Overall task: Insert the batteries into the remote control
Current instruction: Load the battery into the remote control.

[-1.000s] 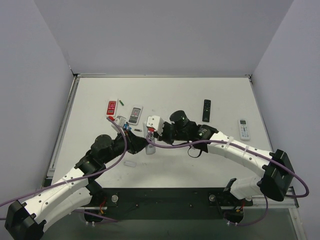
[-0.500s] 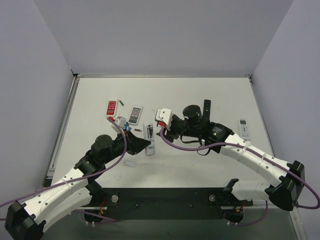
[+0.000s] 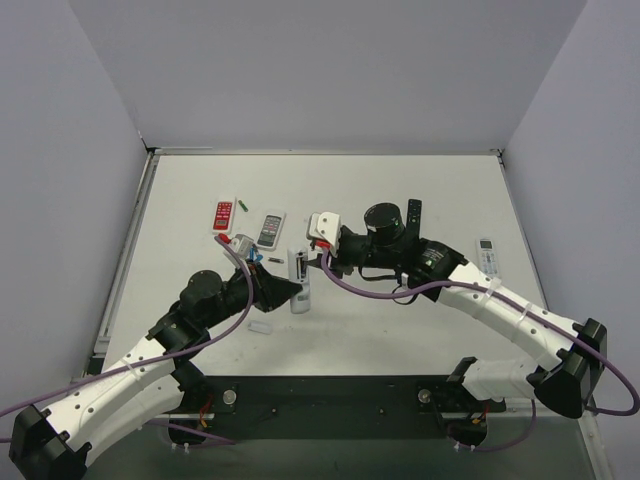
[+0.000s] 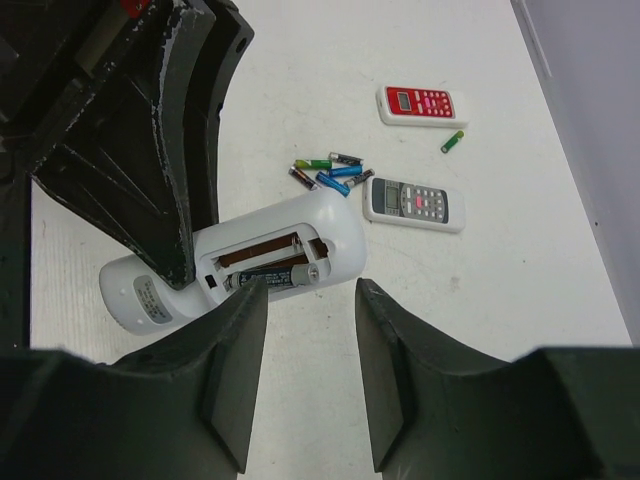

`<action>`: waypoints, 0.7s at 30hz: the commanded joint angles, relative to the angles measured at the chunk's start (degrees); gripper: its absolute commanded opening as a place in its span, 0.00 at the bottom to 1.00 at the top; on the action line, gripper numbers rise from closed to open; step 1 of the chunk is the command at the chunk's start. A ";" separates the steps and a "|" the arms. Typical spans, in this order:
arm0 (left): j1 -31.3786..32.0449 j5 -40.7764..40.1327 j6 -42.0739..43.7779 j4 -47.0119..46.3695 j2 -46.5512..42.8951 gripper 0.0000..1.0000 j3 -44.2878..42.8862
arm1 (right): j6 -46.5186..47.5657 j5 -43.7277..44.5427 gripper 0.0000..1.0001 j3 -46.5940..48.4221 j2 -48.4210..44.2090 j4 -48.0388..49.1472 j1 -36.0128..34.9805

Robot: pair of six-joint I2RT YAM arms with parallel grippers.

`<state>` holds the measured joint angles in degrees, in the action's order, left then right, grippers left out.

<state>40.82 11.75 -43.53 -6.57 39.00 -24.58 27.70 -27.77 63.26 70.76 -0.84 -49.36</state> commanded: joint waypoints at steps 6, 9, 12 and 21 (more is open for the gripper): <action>-0.04 2.23 1.60 -3.36 -1.21 0.00 -2.76 | 0.95 -3.43 0.28 3.09 1.57 -1.44 -0.12; -0.04 2.40 1.69 -3.36 -1.47 0.00 -2.84 | 1.04 -3.52 0.25 3.18 1.84 -1.88 -0.12; -0.04 2.67 1.69 -3.63 -1.56 0.00 -2.75 | 1.04 -3.70 0.24 3.18 2.19 -1.88 -0.21; -0.04 3.10 1.69 -3.63 -1.83 0.00 -2.67 | 1.21 -3.70 0.23 3.36 2.54 -1.97 -0.38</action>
<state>40.82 13.82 -42.74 -6.66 38.13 -24.58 28.45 -29.41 63.99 73.01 -3.86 -49.50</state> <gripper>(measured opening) 0.281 0.233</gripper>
